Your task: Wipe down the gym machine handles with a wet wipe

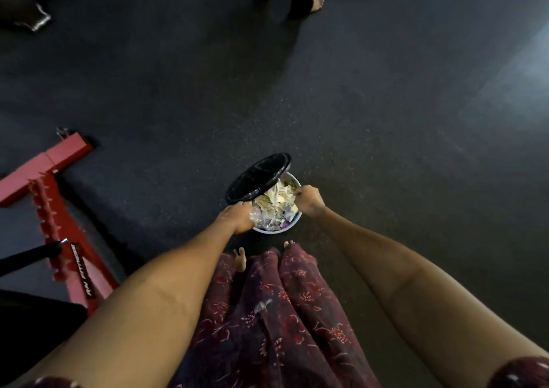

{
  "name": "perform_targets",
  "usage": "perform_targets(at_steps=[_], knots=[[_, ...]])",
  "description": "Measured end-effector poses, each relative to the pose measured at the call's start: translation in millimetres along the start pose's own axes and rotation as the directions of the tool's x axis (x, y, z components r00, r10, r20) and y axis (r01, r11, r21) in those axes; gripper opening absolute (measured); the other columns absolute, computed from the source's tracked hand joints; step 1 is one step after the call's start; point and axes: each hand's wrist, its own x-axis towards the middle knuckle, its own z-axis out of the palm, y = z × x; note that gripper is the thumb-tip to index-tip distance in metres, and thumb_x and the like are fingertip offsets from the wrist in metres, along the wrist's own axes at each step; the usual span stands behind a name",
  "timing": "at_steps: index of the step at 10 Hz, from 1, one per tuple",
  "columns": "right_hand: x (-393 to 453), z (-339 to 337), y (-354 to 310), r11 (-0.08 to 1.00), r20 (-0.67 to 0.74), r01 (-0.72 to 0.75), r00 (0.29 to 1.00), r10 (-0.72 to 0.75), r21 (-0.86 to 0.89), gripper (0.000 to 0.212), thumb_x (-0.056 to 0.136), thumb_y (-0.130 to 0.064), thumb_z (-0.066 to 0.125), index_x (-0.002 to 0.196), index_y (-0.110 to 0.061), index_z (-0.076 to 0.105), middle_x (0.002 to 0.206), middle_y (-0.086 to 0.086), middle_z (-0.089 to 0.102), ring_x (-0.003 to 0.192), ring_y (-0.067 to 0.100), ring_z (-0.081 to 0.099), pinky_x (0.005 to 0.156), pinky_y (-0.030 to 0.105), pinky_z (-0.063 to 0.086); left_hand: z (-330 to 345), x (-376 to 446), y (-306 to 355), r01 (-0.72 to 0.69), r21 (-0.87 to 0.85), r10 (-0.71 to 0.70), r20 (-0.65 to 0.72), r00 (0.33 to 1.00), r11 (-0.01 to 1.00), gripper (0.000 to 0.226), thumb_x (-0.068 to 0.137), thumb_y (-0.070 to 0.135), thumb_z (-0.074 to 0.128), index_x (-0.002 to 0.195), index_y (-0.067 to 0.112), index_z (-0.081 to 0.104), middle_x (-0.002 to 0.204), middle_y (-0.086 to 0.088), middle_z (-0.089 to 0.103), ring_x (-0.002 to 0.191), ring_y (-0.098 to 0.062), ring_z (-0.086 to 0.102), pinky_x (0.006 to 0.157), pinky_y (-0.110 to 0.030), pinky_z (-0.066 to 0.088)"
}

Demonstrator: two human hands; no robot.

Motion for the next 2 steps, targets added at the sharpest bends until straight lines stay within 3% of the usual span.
perform_targets(at_steps=[2], knots=[[12, -22, 6, 0.986, 0.079, 0.149, 0.986, -0.143, -0.078, 0.035, 0.081, 0.004, 0.040, 0.102, -0.001, 0.068, 0.111, 0.014, 0.066, 0.107, 0.029, 0.059, 0.088, 0.033, 0.047, 11, 0, 31, 0.085, -0.130, -0.089, -0.027, 0.996, 0.988, 0.052, 0.088, 0.029, 0.061, 0.132, 0.007, 0.044, 0.136, -0.012, 0.046, 0.122, -0.029, 0.048, 0.100, -0.038, 0.041]])
